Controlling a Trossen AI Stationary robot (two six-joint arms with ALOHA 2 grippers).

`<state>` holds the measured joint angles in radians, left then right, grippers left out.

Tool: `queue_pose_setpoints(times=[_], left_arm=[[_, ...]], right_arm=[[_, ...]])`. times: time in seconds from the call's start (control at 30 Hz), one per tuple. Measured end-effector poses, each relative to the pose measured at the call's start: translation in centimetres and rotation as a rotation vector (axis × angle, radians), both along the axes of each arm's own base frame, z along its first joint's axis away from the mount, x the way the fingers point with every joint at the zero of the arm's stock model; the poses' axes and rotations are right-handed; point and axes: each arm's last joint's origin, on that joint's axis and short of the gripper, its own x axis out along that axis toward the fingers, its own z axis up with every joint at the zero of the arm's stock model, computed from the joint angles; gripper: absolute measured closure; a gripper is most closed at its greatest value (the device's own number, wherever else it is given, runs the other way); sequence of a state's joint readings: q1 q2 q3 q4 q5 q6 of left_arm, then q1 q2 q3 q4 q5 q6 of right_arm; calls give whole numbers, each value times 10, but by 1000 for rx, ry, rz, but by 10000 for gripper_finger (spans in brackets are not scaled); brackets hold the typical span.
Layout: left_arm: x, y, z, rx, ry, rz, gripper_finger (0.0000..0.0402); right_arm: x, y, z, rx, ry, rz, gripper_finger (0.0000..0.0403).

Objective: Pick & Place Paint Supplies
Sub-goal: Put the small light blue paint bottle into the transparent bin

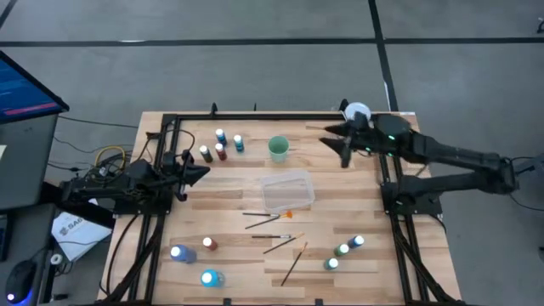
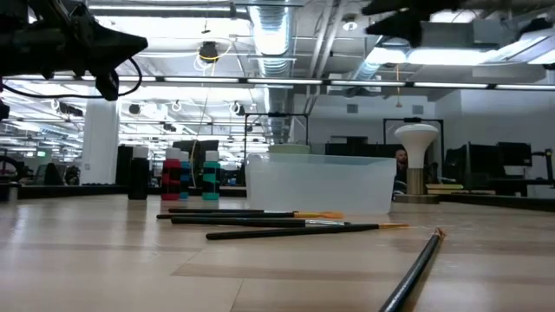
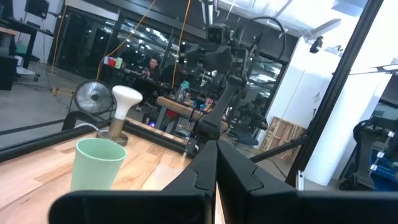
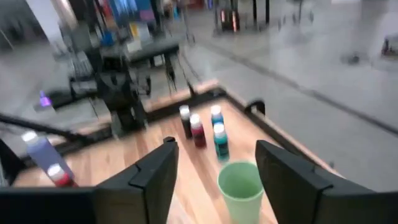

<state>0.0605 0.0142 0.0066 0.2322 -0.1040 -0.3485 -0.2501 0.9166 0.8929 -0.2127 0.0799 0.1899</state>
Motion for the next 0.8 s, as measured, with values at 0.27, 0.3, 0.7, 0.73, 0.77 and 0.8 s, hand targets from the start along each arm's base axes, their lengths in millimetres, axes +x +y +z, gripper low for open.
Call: queue_pose_setpoints(times=[0.27,0.3,0.7,0.73,0.77,0.8], left_arm=[[-8,4,19,-119,-240,118,401],[-10,5,22,-154,-285,157,401],[-7,8,89,-175,-334,240,399],[-3,8,96,-156,-318,245,396],[2,8,104,-137,-296,253,393],[8,9,113,-112,-267,264,387]], right_arm=[[20,0,65,-107,-59,184,174],[15,2,73,-135,-109,214,177],[-105,24,63,-224,-390,97,218],[-111,25,59,-225,-420,100,219],[-115,28,56,-237,-459,116,220],[-121,30,54,-259,-512,136,220]])
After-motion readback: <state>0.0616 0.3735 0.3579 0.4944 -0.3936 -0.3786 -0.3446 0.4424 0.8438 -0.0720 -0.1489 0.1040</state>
